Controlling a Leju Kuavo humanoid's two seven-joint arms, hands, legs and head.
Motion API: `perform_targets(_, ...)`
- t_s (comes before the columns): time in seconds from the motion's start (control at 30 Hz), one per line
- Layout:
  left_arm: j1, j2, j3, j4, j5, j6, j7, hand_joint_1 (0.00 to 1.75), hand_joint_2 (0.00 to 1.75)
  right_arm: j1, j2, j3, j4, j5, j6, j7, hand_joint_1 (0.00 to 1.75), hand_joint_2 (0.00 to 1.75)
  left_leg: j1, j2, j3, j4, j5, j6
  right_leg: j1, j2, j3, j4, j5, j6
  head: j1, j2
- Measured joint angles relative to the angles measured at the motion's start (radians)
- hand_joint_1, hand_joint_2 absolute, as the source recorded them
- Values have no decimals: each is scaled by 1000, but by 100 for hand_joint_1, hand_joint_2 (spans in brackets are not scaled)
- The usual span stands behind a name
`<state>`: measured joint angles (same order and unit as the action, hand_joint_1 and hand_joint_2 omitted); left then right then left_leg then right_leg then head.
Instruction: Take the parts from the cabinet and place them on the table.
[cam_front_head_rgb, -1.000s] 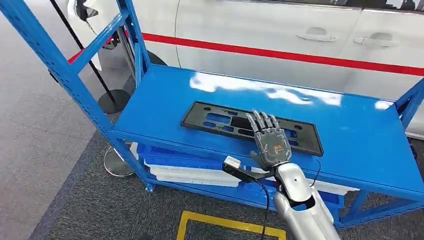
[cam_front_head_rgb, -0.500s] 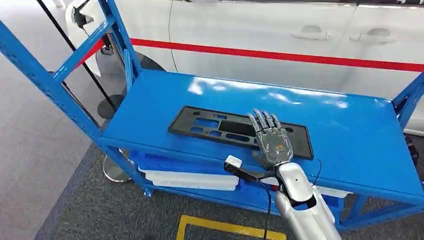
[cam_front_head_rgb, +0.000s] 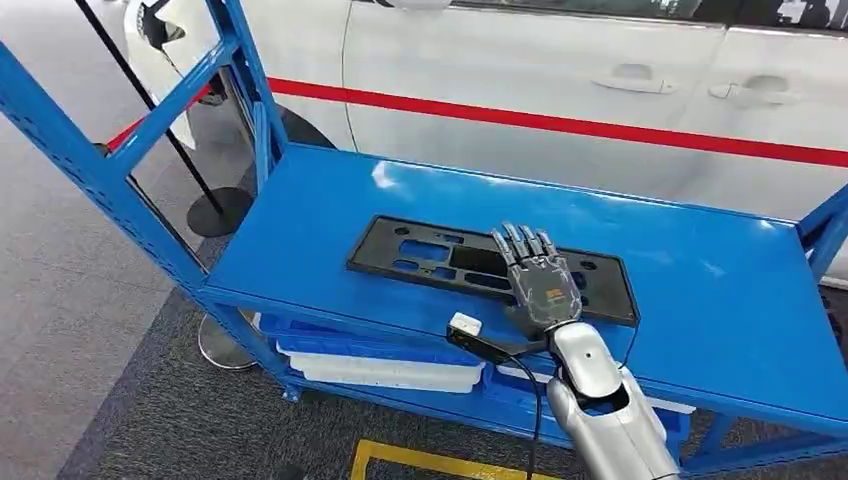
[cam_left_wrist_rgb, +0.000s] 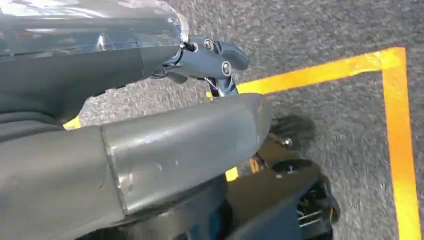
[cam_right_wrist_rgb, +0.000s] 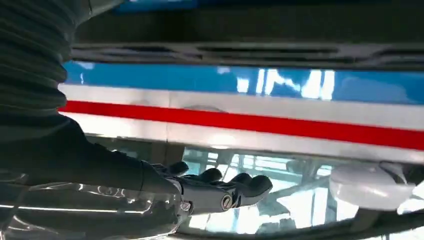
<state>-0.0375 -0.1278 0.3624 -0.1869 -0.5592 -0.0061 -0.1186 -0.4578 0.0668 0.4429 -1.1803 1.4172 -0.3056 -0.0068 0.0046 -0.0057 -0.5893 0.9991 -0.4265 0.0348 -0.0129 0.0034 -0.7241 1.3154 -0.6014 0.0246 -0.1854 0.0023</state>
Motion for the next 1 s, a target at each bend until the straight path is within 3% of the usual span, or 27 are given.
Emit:
perform_targets(0.03, 1, 0, 0, 0, 0, 0, 0, 0, 0, 0, 0, 5, 8, 0, 0, 0, 0, 175, 0, -1, 3, 1, -3, -1, -3, 0, -4, -10, 26, 2, 0, 0)
perform_targets(0.07, 2, 0, 0, 0, 0, 0, -1, 0, 0, -1, 0, 8, 15, 0, -2, -1, 0, 175, 1, -1, 6, 4, -8, -4, -5, -1, 12, -58, 69, 4, 0, 0)
perform_targets(0.13, 2, -2, 0, 0, 0, 0, -2, 0, 0, -6, 0, 16, 26, 0, -3, -3, 0, 175, 3, -3, 15, 16, -22, -12, -10, -2, 86, -229, 171, 4, 0, 0)
perform_targets(0.2, -2, -2, 0, 0, 0, 0, -3, 0, 0, -12, 1, 24, 39, 1, -8, -3, 0, 175, -4, -4, 8, 31, -33, -24, -3, 0, 104, -274, 153, -9, 0, 0)
perform_targets(0.27, -2, -2, 0, 0, 0, 0, -4, 0, 0, -12, 2, 29, 47, 2, -8, -3, 0, 175, -3, -4, 9, 22, -31, -34, 0, 2, 101, -268, 152, -20, 0, 0)
perform_targets(0.33, -2, -2, 0, 0, 0, 0, -4, 0, 0, -16, 3, 31, 53, 2, -8, -3, 2, 175, 0, -2, 8, 27, -41, -45, -7, 1, 108, -280, 157, -35, -1, 0)
perform_targets(0.37, -1, -2, 0, 0, 0, 0, -5, 0, 0, -18, 5, 34, 56, 2, -8, -2, 155, 175, 1, -1, 3, 52, -57, -50, -7, 0, 112, -282, 155, -40, 0, 0)
perform_targets(0.4, -2, -2, 0, 0, 0, 0, -5, 0, 0, -22, 7, 39, 60, 2, -7, -2, 175, 175, 2, -1, -25, 114, -91, -55, -8, -1, 113, -282, 153, -46, 0, 0)
perform_targets(0.47, -1, -2, 0, 0, 0, 0, -9, 0, 0, -27, 10, 48, 78, 0, -3, 3, 175, 175, 6, 0, -106, 272, -155, -62, -5, -3, 114, -282, 152, -49, 0, 0)
perform_targets(0.5, 0, -2, 0, 0, 0, 0, -10, 0, 0, -28, 10, 52, 91, -1, -2, 6, 175, 175, 6, 0, -137, 327, -166, -63, -4, -3, 115, -282, 151, -50, 0, 0)
perform_targets(0.53, 1, -3, 0, 0, -1, 0, -10, 0, 0, -27, 10, 56, 103, -3, -1, 7, 175, 175, 7, 0, -144, 331, -151, -63, -4, -3, 116, -281, 151, -50, 0, 0)
perform_targets(0.57, 1, -3, 0, 0, -1, 0, -11, 0, 0, -29, 10, 58, 113, -6, -2, 9, 175, 175, 7, 0, -127, 286, -114, -60, -3, -2, 118, -281, 150, -49, 0, 0)
perform_targets(0.63, 0, -2, 0, 0, -2, 2, -11, 0, 0, -41, 16, 63, 133, -13, -6, 10, 175, 175, 6, 0, -50, 117, -22, -50, -2, 1, 123, -281, 148, -46, 0, 0)
perform_targets(0.67, 0, -2, 0, 0, -2, 3, -11, 0, 0, -49, 20, 66, 145, -17, -8, 10, 175, 175, 4, 0, -17, 39, -3, -42, -2, 1, 125, -282, 147, -44, 0, 0)
perform_targets(0.7, -2, -2, 0, 0, -2, 3, -11, 0, 0, -57, 23, 68, 155, -19, -10, 11, 175, 175, -3, 0, -4, 21, -15, -38, 4, 2, 122, -280, 146, -37, 0, 0)
perform_targets(0.8, -1, -2, 0, 0, -2, 5, -11, 0, 0, -61, 27, 72, 177, -21, -11, 11, 175, 175, -7, -3, -7, 24, -13, -26, -2, 1, 126, -288, 150, -20, 0, 0)
perform_targets(0.83, 0, -2, 1, 0, -2, 6, -11, 0, 0, -64, 30, 73, 181, -22, -12, 11, 175, 175, 2, -3, 1, 6, -4, -16, 5, 1, 127, -288, 147, -12, 0, 0)
perform_targets(0.87, 1, -4, 1, 0, -1, 6, -11, 0, 0, -68, 30, 73, 185, -25, -13, 11, 175, 175, 3, -2, 8, -2, 1, -14, 1, 0, 126, -275, 137, -9, 0, 0)
perform_targets(0.9, 0, -4, 1, 0, 2, 7, -11, 0, 0, -75, 30, 74, 192, -27, -15, 6, 175, 175, 5, 0, 10, -7, 3, -9, 1, 0, 105, -233, 107, -5, 1, 0)
perform_targets(0.97, -2, -5, 1, 0, 4, 7, -10, 0, 0, -83, 31, 78, 211, -35, -19, 1, 175, 175, 3, 0, 8, -6, 2, -5, -1, -1, 31, -79, 32, -1, 0, 0)
perform_targets(1.0, -2, -5, 2, 0, 4, 7, -10, 0, 0, -84, 31, 81, 219, -37, -21, -3, 175, 175, 3, 0, 9, -6, 1, -5, -1, -1, -2, -15, 12, 1, 0, 0)
